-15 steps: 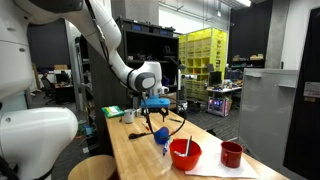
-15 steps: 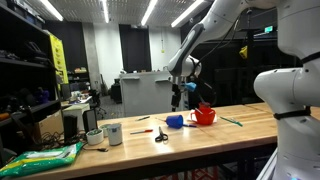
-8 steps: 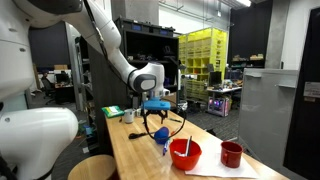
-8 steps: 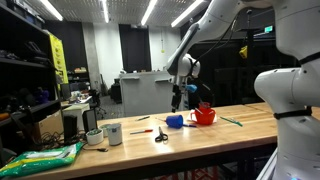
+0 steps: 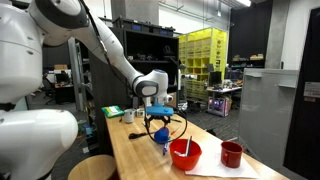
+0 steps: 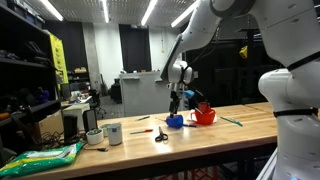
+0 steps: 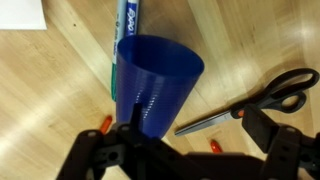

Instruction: Put the blue cup upside down

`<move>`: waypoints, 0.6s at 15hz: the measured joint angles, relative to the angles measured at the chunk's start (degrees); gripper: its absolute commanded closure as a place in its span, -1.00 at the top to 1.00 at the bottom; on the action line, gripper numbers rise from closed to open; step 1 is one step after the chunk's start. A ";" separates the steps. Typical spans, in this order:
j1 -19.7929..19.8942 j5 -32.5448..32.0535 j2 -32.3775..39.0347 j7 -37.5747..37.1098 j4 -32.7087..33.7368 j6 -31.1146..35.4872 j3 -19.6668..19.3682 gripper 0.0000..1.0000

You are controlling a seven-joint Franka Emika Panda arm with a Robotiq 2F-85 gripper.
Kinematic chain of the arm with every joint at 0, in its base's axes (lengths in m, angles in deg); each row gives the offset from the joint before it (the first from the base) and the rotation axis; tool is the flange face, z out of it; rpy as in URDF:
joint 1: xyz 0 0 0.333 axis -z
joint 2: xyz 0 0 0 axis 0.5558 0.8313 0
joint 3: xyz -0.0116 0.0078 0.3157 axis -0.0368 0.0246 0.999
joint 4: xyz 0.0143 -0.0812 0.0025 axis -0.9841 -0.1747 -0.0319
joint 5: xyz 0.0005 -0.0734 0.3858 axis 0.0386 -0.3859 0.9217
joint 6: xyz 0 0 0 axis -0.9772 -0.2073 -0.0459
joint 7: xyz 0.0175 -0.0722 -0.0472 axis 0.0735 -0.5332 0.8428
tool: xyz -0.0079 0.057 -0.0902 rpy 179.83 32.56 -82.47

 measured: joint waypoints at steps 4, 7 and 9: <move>8.41 3.41 8.54 2.51 7.01 -1.39 7.58 1.00; 20.69 -4.17 9.85 -1.04 12.07 0.50 20.39 0.50; 30.15 -10.63 9.79 -4.28 15.07 1.52 29.83 0.39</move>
